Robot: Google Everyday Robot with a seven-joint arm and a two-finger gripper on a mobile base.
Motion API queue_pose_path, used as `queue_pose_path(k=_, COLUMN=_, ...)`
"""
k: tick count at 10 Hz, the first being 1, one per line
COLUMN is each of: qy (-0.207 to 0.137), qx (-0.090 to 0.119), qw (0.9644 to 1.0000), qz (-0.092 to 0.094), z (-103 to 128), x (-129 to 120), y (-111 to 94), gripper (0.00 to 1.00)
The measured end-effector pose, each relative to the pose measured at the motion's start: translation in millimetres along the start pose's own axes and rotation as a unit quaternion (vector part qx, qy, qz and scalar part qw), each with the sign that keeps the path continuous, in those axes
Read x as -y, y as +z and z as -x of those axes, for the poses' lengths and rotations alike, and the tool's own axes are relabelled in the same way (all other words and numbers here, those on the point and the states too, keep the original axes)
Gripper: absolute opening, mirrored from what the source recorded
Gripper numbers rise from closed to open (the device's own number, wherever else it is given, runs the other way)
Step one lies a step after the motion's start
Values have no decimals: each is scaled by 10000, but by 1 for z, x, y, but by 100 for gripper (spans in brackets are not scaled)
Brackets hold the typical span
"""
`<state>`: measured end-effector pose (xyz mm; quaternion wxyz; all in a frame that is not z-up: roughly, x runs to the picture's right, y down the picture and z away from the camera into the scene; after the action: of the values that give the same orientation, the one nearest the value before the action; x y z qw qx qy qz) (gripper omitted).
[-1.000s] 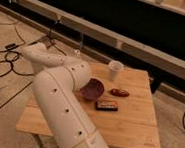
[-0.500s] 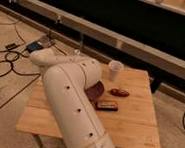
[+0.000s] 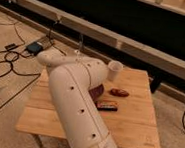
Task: Wipe the white sponge on the table
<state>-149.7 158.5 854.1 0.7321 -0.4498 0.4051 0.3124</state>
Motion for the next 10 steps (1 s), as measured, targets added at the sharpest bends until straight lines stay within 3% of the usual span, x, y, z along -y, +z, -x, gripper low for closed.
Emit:
queue_pose_path(k=6, qy=31, qx=25, qw=10000, qz=8, z=2, x=3, y=0, gripper=4)
queue_pose_path(k=9, qy=129, qx=763, qw=9969, qz=107, z=32, x=39, y=-13, gripper=4)
queue_pose_path(k=10, qy=117, qx=878, qw=9960, qz=145, z=34, x=44, y=-14, gripper=4)
